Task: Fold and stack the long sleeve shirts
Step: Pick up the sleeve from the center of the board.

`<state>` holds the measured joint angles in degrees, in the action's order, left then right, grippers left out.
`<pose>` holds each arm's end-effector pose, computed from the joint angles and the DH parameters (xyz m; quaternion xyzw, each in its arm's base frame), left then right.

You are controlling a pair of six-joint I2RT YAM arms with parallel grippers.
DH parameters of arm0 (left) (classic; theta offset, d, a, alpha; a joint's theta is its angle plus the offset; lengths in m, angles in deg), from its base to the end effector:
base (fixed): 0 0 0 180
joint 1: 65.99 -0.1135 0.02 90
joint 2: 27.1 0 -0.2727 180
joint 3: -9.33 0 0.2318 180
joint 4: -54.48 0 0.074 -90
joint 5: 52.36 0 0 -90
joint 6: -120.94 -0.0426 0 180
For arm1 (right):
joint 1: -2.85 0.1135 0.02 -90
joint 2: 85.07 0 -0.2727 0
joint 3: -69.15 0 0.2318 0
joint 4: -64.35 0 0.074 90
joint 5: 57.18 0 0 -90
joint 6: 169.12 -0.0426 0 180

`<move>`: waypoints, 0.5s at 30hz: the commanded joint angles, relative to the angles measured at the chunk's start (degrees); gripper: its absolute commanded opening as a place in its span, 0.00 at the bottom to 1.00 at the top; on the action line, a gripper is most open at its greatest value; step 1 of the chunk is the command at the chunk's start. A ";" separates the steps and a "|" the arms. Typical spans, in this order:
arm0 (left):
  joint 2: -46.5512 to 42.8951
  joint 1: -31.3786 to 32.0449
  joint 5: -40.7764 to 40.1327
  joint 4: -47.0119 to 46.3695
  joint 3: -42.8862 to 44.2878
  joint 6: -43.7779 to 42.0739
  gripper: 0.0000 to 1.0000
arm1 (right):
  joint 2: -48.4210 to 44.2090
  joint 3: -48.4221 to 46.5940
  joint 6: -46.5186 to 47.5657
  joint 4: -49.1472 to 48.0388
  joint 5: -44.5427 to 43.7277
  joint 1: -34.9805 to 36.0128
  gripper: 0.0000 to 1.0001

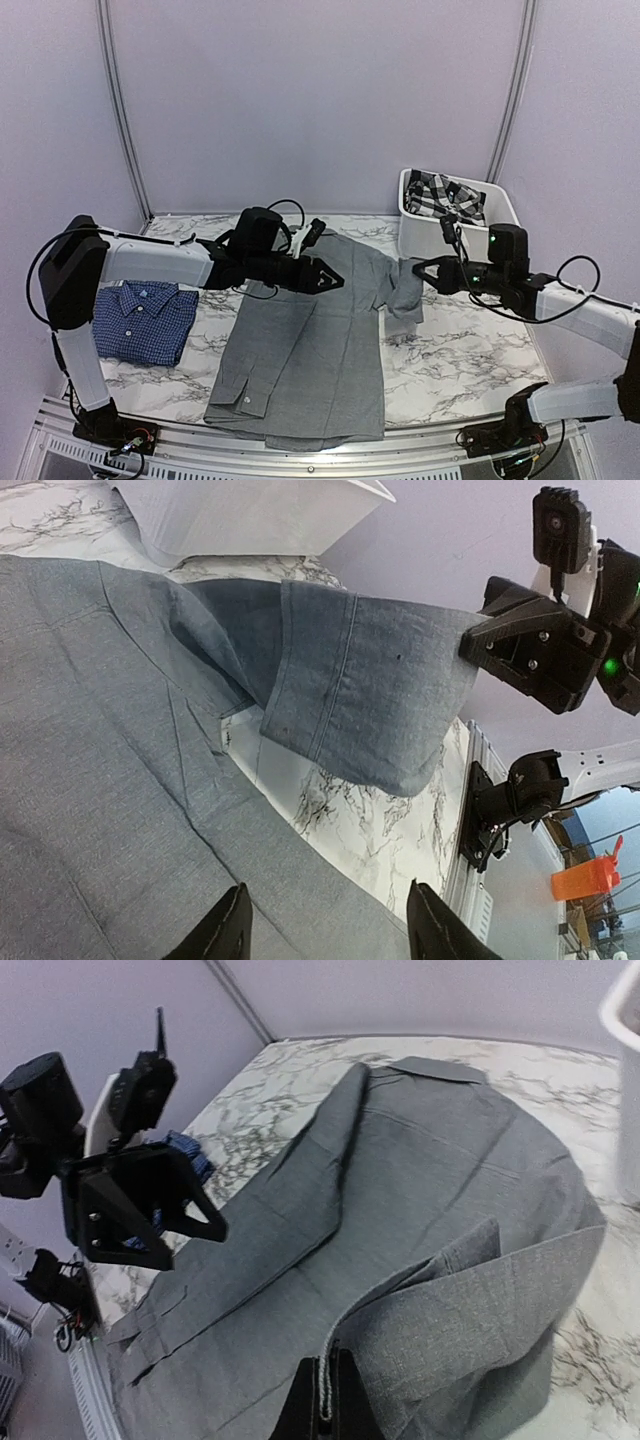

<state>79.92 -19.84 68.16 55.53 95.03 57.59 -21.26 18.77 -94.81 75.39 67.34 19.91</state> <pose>0.2741 -0.3165 0.2478 0.2801 0.7652 -0.4946 0.3024 0.2074 0.0889 0.2592 -0.1702 0.8011 0.3851 0.4255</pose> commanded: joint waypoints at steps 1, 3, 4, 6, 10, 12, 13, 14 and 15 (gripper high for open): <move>0.71 -1.46 5.19 -3.35 1.41 -4.42 0.57 | 4.78 -8.28 4.88 -1.58 9.91 5.80 0.00; 0.19 -2.29 5.34 -4.25 1.02 -6.48 0.59 | 7.30 -10.73 6.53 0.58 10.42 7.90 0.00; -0.06 -2.78 5.67 -4.83 0.56 -7.50 0.60 | 8.31 -11.67 7.16 1.32 10.89 8.63 0.00; -0.47 -3.77 6.94 -6.32 -0.69 -10.22 0.61 | 9.71 -12.56 7.71 1.78 12.06 9.47 0.00; -0.76 -5.72 11.36 -12.97 -4.27 -11.32 0.62 | 10.45 -13.45 7.36 1.45 16.33 10.21 0.00; -0.20 -6.71 12.94 -14.75 -4.89 -10.41 0.62 | 10.39 -14.35 8.00 3.08 17.51 10.63 0.00; 0.11 -7.10 14.19 -16.14 -5.29 -9.45 0.62 | 10.31 -14.88 8.59 3.63 17.75 10.80 0.00; 0.34 -7.20 15.80 -18.90 -6.08 -8.23 0.62 | 10.22 -15.30 9.14 5.70 18.30 11.00 0.00; 0.41 -7.10 17.26 -22.19 -7.16 -7.14 0.62 | 10.12 -15.60 9.48 6.56 18.93 11.21 0.00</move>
<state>80.45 -26.31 78.41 44.95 90.11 48.78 -10.72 7.23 -87.94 78.31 81.81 29.87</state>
